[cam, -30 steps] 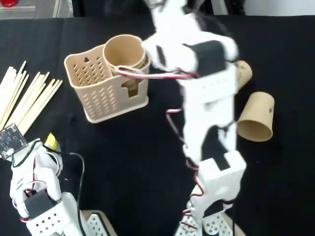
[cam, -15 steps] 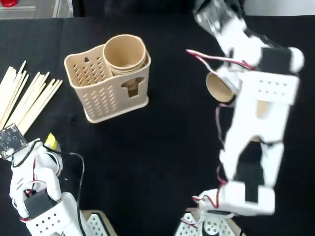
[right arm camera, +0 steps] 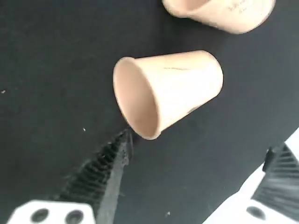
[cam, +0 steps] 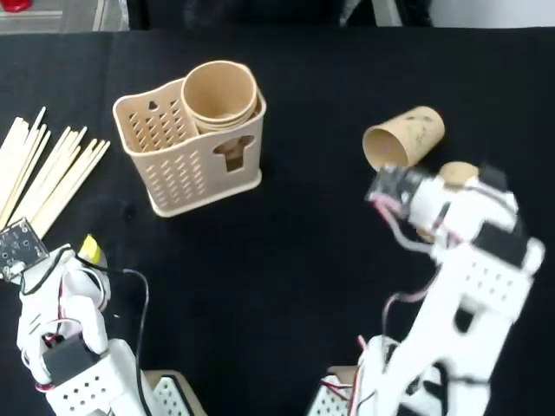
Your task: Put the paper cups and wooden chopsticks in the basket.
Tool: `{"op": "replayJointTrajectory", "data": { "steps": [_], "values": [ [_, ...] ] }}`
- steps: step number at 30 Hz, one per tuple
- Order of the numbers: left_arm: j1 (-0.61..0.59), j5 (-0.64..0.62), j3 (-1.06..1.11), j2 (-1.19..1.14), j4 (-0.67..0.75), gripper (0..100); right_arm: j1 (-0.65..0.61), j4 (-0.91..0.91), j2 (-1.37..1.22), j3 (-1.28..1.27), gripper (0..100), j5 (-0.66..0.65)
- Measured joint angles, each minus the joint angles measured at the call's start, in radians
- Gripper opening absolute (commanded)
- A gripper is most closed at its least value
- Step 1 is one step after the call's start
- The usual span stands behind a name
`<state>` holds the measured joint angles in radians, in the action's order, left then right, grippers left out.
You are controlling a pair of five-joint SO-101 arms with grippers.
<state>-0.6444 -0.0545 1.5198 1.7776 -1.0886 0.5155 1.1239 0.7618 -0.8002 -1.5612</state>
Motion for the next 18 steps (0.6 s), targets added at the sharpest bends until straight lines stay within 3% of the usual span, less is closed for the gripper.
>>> {"op": "replayJointTrajectory", "data": {
  "steps": [6, 12, 15, 18],
  "values": [
    [0.032, 0.0, 0.008, -0.002, 0.0, 23, 0.011, -0.308, 0.241, -0.399, 43.3, -0.012],
    [0.035, 0.0, 0.012, -0.002, 0.0, 23, 0.034, -0.744, 0.279, -0.681, 42.5, -0.012],
    [0.035, 0.0, 0.012, -0.003, 0.0, 23, 0.038, -0.921, 0.222, -0.724, 33.0, -0.012],
    [0.035, 0.0, 0.012, -0.003, 0.0, 23, 0.037, -0.982, 0.133, -0.72, 21.0, -0.012]
  ]
}}
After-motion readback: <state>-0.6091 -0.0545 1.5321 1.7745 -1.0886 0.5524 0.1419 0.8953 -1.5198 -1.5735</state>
